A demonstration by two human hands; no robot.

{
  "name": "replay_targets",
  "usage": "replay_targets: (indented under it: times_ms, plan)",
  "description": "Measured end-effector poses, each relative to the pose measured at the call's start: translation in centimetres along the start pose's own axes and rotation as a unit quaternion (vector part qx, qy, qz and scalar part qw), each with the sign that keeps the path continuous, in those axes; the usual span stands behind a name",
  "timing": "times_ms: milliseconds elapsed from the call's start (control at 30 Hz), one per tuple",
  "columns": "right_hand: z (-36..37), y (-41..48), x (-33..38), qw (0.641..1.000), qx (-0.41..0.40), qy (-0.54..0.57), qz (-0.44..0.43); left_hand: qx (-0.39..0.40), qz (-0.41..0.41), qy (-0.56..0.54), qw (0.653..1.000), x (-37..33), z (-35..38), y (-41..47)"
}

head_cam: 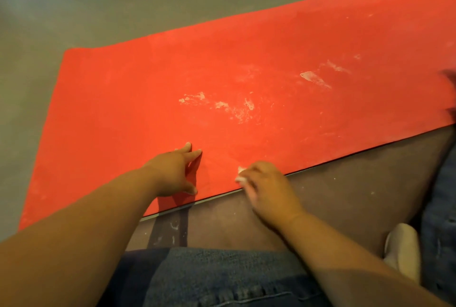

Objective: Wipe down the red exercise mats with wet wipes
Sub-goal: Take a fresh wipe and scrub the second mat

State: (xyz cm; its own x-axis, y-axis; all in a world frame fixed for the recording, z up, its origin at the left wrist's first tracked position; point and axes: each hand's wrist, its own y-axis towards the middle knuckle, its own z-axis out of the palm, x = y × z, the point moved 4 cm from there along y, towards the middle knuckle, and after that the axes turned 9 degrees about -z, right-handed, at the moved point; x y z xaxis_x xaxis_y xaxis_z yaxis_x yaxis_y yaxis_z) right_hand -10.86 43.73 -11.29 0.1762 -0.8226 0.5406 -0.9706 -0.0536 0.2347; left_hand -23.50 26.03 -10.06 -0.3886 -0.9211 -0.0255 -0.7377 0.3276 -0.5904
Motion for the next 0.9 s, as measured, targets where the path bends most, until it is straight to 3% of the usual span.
replay_targets:
  times_ms: [67,133,200,267,333,400,467,533,633,700,733,800,900]
  plan:
    - [-2.7,0.1,-4.4,0.993,-0.051,-0.043,0.095,-0.047,-0.014,-0.042,0.998,1.8,-0.4,-0.5]
    - [-5.9,-0.3,-8.6,0.963,-0.124,-0.091,0.220,-0.101,-0.065,-0.057,0.991,4.2,-0.1,-1.0]
    - [-5.9,0.4,-8.8,0.948,-0.136,-0.105,0.266,-0.097,-0.135,-0.058,0.984,6.2,0.8,-1.4]
    - [-2.4,2.3,-5.1,0.971,-0.088,-0.082,0.207,-0.072,-0.172,-0.067,0.980,7.2,1.6,-1.1]
    - [2.1,3.6,0.6,0.996,-0.002,-0.025,0.086,-0.078,-0.175,-0.076,0.979,7.4,1.3,-0.4]
    - [4.7,3.8,4.5,0.996,0.073,0.016,-0.051,-0.115,-0.167,-0.075,0.976,8.0,0.9,0.3]
    - [3.3,4.6,2.8,0.992,0.084,0.012,-0.090,-0.141,-0.144,-0.051,0.978,8.6,1.0,0.7]
    - [-0.1,5.5,-2.1,0.999,0.025,-0.037,0.009,-0.154,-0.147,-0.044,0.976,9.2,1.5,1.0]
    - [-4.1,5.3,-8.0,0.967,-0.105,-0.115,0.201,-0.208,-0.131,-0.034,0.969,9.4,1.4,1.9]
    - [-2.2,5.8,-6.4,0.960,-0.095,-0.121,0.233,-0.255,-0.137,-0.052,0.956,9.3,0.9,2.3]
    - [-0.5,6.3,-4.3,0.969,-0.073,-0.105,0.213,-0.277,-0.145,-0.059,0.948,9.3,0.8,2.3]
    - [3.2,6.9,1.0,0.993,-0.026,-0.070,0.086,-0.310,-0.138,-0.061,0.939,9.3,1.2,2.4]
    - [5.2,6.9,4.5,0.995,0.063,-0.014,-0.077,-0.314,-0.111,-0.112,0.936,9.3,1.8,2.6]
